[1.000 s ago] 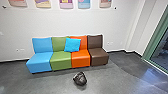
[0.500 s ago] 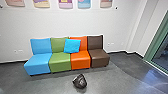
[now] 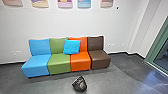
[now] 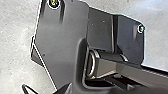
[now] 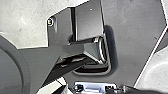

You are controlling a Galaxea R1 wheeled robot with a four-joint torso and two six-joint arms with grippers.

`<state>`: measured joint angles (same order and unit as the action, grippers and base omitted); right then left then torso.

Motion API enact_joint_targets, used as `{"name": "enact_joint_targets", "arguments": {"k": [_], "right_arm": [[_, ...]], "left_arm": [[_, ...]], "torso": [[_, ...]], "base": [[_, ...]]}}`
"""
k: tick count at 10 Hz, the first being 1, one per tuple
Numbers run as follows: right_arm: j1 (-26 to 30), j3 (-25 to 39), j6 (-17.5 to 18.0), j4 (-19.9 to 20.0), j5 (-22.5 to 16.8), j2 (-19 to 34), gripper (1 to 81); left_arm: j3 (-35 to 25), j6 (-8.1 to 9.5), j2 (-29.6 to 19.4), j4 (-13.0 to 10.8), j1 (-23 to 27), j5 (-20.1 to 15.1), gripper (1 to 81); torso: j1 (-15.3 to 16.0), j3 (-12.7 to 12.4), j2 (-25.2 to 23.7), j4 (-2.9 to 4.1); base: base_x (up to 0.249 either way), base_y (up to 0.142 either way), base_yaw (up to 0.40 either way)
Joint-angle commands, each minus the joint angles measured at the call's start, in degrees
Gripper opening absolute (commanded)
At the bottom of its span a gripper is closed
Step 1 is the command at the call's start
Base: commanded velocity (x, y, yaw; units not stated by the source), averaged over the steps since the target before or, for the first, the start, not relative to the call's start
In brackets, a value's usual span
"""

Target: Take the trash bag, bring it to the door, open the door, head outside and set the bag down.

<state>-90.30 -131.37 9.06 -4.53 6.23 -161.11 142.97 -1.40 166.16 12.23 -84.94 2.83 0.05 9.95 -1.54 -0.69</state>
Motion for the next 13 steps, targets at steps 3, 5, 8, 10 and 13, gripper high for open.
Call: {"name": "enact_joint_targets", "arguments": {"k": [3,5,8,10,13], "right_arm": [[1.6,0.9,0.1,-0.2,-3.3,0.3,81.1],[1.3,0.9,0.1,-0.2,-3.2,0.2,81.1],[1.5,1.0,0.1,-0.2,-3.2,0.2,81.1],[1.6,0.9,0.1,-0.1,-3.2,0.2,81.1],[1.3,1.1,-0.2,-0.4,-3.4,0.1,81.1]], "left_arm": [[-0.4,0.00,-0.6,0.2,1.7,-3.7,81.1],[-0.4,0.00,-0.6,0.2,1.7,-3.7,81.1],[-0.3,0.00,-0.7,0.2,1.7,-3.6,81.1],[-0.4,0.00,-0.6,0.2,1.8,-3.6,81.1],[-0.4,0.00,-0.6,0.2,1.7,-3.6,81.1]], "torso": [[0.0,0.0,0.0,0.00],[0.0,0.0,0.0,0.00],[0.0,0.0,0.0,0.00],[0.0,0.0,0.0,0.00],[0.0,0.0,0.0,0.00]], "base": [[0.145,0.000,0.000],[0.144,0.000,0.000],[0.142,0.000,0.000],[0.142,0.000,0.000],[0.142,0.000,0.000]]}}
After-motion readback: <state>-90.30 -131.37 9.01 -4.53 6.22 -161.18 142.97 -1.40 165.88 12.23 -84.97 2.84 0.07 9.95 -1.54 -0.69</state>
